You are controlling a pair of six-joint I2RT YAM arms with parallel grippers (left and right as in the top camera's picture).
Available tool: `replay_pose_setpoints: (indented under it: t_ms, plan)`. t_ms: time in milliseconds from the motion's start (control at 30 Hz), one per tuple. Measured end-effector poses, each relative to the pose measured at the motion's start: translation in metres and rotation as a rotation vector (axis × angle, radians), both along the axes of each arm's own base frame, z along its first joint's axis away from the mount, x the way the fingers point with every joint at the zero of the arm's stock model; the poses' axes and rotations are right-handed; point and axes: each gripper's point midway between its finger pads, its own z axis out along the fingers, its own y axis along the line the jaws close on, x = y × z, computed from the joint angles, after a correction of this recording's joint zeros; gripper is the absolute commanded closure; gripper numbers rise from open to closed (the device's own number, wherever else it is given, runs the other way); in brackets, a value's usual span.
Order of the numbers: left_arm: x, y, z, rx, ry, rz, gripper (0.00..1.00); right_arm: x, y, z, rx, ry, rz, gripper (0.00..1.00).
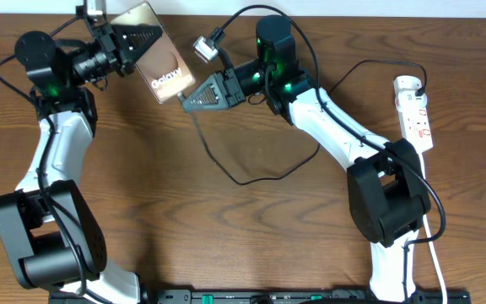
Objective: Plug charger to phone and switch on socket
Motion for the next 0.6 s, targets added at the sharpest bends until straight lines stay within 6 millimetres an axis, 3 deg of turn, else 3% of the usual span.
replay_pose_setpoints:
  t_ms: [33,67,200,600]
  plan:
    - [-0.002,-0.004,0.0,0.003,-0.002,-0.019,0.93,0.002,0.001,0.0,-0.001,-0.001,-0.011,0.11]
    - [-0.004,-0.007,-0.001,0.005,-0.002,-0.032,0.93,0.004,0.0,0.0,-0.001,-0.002,-0.02,0.01]
    - [-0.007,-0.008,-0.001,0.009,-0.001,-0.048,0.93,0.006,0.0,0.0,-0.001,-0.004,-0.03,0.01]
    - [0.0,0.042,-0.003,0.016,-0.01,0.065,0.92,0.008,-0.002,0.0,-0.001,-0.003,-0.036,0.01]
